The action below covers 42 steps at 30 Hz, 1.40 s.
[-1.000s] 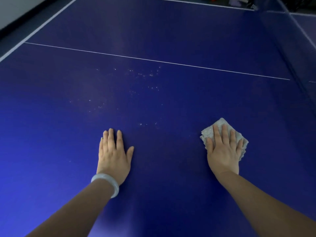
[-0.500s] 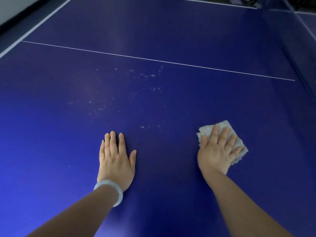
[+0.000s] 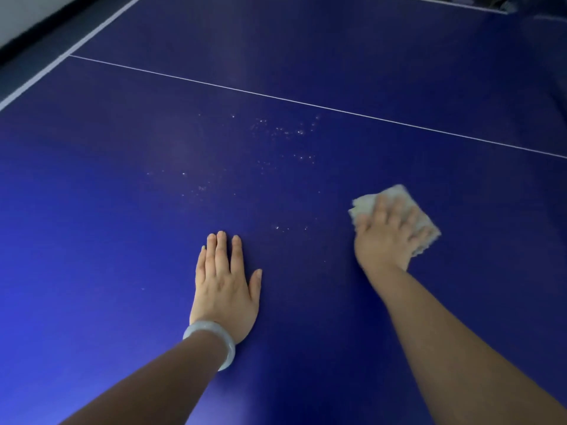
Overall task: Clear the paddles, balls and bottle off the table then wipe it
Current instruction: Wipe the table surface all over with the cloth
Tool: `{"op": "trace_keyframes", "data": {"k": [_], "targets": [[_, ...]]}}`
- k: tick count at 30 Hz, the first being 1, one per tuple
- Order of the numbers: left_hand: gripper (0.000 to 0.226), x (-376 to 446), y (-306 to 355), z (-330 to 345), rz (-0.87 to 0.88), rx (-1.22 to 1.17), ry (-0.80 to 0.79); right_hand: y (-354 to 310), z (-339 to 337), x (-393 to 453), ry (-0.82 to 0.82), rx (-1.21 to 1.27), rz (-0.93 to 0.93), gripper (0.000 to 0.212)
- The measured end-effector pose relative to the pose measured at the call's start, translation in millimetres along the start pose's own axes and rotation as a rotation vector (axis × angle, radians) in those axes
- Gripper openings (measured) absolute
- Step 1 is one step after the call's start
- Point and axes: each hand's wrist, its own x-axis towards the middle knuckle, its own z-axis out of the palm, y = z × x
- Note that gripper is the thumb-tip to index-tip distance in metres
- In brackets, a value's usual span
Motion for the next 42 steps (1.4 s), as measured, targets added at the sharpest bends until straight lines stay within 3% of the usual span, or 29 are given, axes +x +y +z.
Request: {"op": "trace_keyframes", "data": {"k": [3,5,11,16,21,26,29,32,34,36,39,40,42], "targets": [[0.075,0,-1,1,0.004,0.004,-0.012,-37,17,-43,-0.011,-0.083,-0.484,0.062],[0.074,0,-1,2,0.001,0.006,-0.008,-40,15,-43,-0.035,-0.141,-0.639,0.062],[0.074,-1,1,-1,0.009,0.008,-0.002,-51,-4,17,-0.135,-0.007,-0.287,0.061],[0.073,-1,1,0,0.013,-0.015,0.000,3,5,-38,-0.058,-0.092,-0.530,0.062],[0.075,-2,2,-4,0.010,-0.030,-0.008,83,-3,-61,-0.019,-0.100,-0.325,0.061],[0.073,-2,3,-5,0.009,-0.055,-0.001,124,-3,-100,-0.074,-0.171,-0.521,0.062],[0.068,-3,3,-4,0.009,-0.061,0.006,161,-12,-101,-0.074,-0.119,-0.304,0.062],[0.073,-3,3,-4,0.011,-0.073,0.001,147,-11,-101,-0.030,-0.071,-0.078,0.062],[0.073,-3,3,-4,0.010,-0.089,0.012,112,-5,-112,-0.032,-0.078,-0.193,0.061],[0.070,-4,2,-4,0.010,-0.102,0.027,82,5,-132,-0.055,-0.111,-0.459,0.062],[0.070,-4,0,-4,0.008,-0.107,0.024,81,9,-137,-0.097,-0.171,-0.705,0.061],[0.072,-4,0,-4,0.006,-0.103,0.020,86,7,-131,-0.081,-0.174,-0.687,0.061],[0.072,-3,0,-5,0.002,-0.092,0.019,93,5,-112,-0.037,-0.113,-0.459,0.061]]}}
